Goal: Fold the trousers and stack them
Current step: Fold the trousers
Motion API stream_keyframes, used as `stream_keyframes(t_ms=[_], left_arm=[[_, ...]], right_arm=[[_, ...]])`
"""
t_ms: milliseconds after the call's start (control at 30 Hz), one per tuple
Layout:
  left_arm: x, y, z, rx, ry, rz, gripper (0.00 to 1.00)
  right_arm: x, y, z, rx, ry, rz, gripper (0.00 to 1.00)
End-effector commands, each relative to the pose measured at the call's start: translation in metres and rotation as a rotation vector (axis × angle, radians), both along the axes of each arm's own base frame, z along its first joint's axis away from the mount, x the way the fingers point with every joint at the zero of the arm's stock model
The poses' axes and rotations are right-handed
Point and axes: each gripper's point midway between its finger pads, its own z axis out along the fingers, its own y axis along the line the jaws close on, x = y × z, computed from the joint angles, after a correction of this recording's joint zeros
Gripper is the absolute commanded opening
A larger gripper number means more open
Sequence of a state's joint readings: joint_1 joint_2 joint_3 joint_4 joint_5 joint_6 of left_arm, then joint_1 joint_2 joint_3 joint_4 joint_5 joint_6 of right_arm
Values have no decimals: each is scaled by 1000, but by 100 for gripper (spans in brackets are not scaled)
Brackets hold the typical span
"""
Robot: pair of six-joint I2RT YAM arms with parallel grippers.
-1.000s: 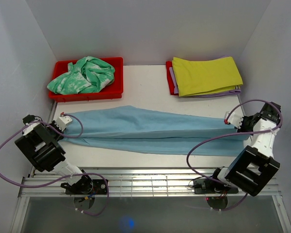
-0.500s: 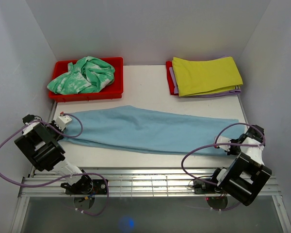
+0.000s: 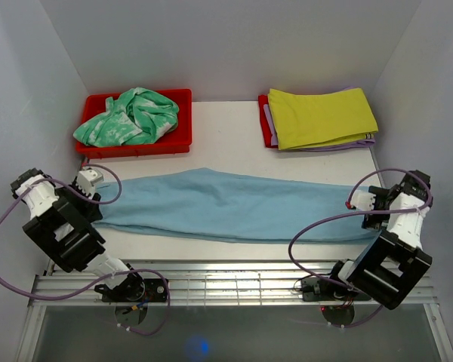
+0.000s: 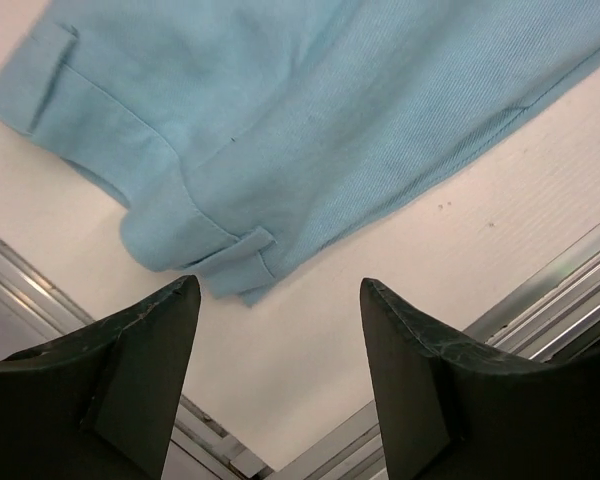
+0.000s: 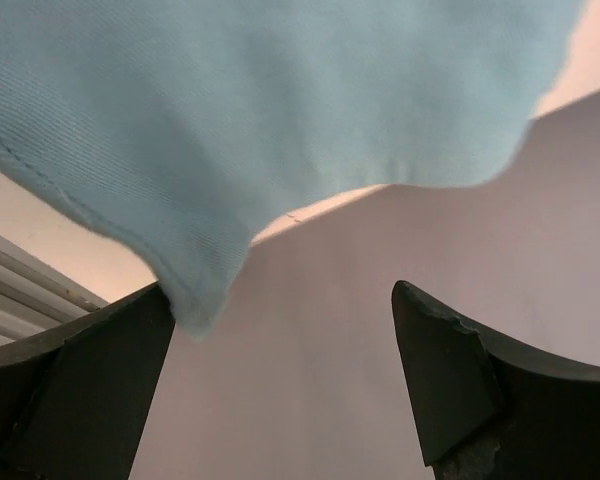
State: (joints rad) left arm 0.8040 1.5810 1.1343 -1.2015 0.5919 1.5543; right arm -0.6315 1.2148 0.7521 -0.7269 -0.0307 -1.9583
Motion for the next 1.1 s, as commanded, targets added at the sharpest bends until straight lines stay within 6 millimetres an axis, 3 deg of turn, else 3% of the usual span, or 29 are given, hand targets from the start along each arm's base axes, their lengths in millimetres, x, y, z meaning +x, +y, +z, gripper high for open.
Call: stream_keyframes(t_ms=[0,33,67,133,167,233,267,300,367,400,467,567,700,800,900,1000,1033,1067], left_arm=[[3,-23,43,-111,-59,17,76],[11,-21,53,-121,-84,32,76],[13,-23,53,-165,-59,62,76],[27,-19,64,-203,-87,101,76],[36,-13,65,-206,-107,131,76],[53,-4,71,-271,-93,264,74],[65,7,72,-260,-120,309,73],[69,10,70,-304,-88,395,72],[79,20,64,-304,-76,478,70],[80,19,61,-327,-39,526,69],[82,22,48,-341,2,580,67],[82,32,24,-320,58,708,66],[82,43,-1,-305,97,842,66],[91,39,-10,-338,114,867,64],[98,37,-20,-357,127,892,63],[102,35,-25,-396,146,903,62],[102,33,-29,-408,161,907,61],[102,30,-29,-426,165,901,61]], right_arm=[[11,33,31,161,-28,-24,92],[24,36,48,182,-61,-30,92],[28,58,52,245,-37,-8,92],[38,82,59,340,-15,-88,96],[55,107,75,366,-30,-40,97],[65,142,79,452,-7,-106,100],[75,176,85,474,-6,-41,95],[85,192,86,488,-23,-34,91],[86,244,76,503,28,-17,78],[91,259,67,504,42,-10,71],[84,301,58,519,81,16,64],[81,342,39,513,109,54,55],[74,375,12,482,129,117,47],[69,399,7,497,115,172,47],[66,434,23,597,79,264,46],[69,481,52,725,21,329,31],[68,495,52,757,44,313,25],[67,518,70,810,28,345,21]])
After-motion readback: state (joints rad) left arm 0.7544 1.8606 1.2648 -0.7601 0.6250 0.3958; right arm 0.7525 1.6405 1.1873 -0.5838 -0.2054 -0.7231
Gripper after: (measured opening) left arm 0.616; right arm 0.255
